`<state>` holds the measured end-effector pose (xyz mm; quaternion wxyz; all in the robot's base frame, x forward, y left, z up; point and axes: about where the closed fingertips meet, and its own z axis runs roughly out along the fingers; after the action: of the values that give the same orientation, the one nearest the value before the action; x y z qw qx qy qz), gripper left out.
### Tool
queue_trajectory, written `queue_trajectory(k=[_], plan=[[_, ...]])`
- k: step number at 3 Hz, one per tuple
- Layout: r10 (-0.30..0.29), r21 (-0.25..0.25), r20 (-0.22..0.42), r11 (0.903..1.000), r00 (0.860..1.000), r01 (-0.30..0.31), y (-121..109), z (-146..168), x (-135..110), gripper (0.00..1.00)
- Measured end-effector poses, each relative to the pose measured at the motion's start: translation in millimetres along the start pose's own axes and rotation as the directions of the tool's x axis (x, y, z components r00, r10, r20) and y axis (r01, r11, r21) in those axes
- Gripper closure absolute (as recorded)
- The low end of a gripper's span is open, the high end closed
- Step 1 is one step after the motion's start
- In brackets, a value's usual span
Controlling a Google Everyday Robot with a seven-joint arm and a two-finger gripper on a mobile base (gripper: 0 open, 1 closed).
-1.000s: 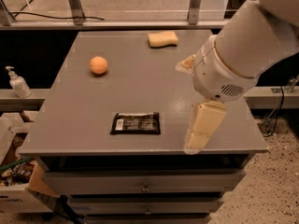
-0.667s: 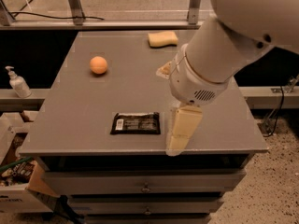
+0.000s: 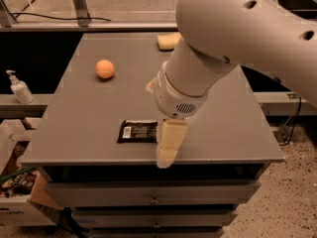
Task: Pick rxbar chocolate
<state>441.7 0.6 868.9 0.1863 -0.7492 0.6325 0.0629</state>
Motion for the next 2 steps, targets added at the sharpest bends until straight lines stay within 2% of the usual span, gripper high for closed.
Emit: queue_trajectory(k=[2], plan=[[-0.035, -0.031, -0.024, 0.9989, 0.999, 0.035, -14.0, 34.3, -7.2, 0.00]])
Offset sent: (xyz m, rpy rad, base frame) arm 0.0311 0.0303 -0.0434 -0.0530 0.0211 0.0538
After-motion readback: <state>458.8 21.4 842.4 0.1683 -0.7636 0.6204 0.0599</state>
